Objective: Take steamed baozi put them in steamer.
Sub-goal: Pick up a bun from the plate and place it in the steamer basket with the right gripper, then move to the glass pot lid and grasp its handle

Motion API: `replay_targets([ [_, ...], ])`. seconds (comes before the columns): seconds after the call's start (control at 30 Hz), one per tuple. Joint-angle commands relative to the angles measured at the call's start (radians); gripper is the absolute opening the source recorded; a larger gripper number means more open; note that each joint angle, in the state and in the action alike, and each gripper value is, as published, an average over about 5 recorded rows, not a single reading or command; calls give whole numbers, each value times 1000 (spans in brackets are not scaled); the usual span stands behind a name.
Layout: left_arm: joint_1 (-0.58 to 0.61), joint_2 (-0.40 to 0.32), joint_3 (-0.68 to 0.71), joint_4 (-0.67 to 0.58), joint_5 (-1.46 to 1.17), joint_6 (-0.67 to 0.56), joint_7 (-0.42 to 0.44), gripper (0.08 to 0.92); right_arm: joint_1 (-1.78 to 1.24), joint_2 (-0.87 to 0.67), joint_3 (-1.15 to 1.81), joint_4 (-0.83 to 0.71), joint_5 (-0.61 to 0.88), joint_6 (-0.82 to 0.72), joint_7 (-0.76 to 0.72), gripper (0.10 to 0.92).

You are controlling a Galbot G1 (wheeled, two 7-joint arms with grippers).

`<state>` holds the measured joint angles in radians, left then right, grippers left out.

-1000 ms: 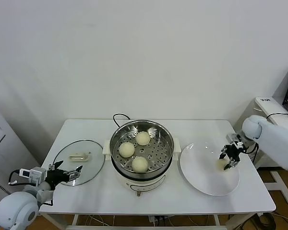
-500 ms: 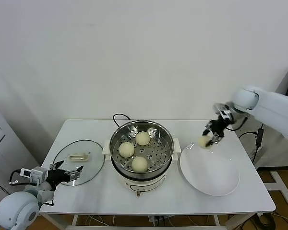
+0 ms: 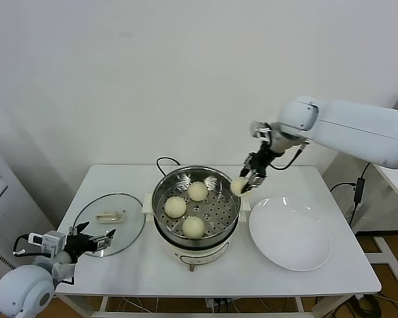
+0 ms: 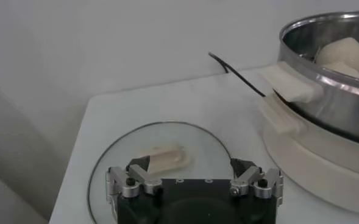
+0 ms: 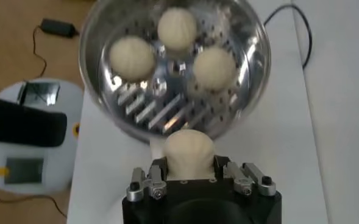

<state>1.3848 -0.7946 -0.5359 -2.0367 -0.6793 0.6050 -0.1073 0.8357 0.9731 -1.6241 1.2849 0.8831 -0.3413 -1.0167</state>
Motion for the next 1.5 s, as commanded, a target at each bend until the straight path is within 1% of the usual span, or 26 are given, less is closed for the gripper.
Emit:
replay_targets([
  [0.03, 0, -2, -1, 0, 1, -1, 0, 823, -47, 140, -3, 20, 78, -106, 94, 475],
  [0.3, 2, -3, -5, 4, 0, 0, 0, 823, -152, 170, 12, -16, 4, -115, 116, 475],
  [0.53, 3, 0, -11, 7, 0, -1, 0, 823, -185, 167, 17, -34, -40, -118, 130, 475],
  [0.63, 2, 0, -11, 9, -1, -1, 0, 823, -198, 162, 39, -40, -39, -119, 148, 493],
  [0.73, 1, -1, -10, 11, -1, -1, 0, 823, -199, 152, 73, -42, -25, -119, 152, 559],
  [0.83, 1, -3, -9, 12, -1, -1, 0, 823, -183, 119, 114, -36, -11, -114, 137, 645],
  [0.97, 2, -6, -11, 15, -1, -2, 0, 823, -175, 13, 216, -19, 54, -103, 154, 755],
  [1.03, 0, -9, -12, 17, 0, -2, 0, 823, -197, -60, 295, -13, 95, -83, 201, 798],
  [1.1, -1, -12, -14, 17, 2, -3, 0, 823, -243, -134, 382, -6, 145, -30, 295, 816],
  [1.23, -3, -20, -14, 15, 6, -6, 0, 823, -420, -270, 588, 20, 217, 128, 512, 822],
  [1.37, -6, -28, -10, 16, 16, -17, 3, 823, -724, -370, 892, 60, 191, 288, 685, 823],
  [1.5, -12, -30, -4, 18, 36, -30, 9, 823, -1059, -384, 1242, 105, 97, 412, 816, 823],
])
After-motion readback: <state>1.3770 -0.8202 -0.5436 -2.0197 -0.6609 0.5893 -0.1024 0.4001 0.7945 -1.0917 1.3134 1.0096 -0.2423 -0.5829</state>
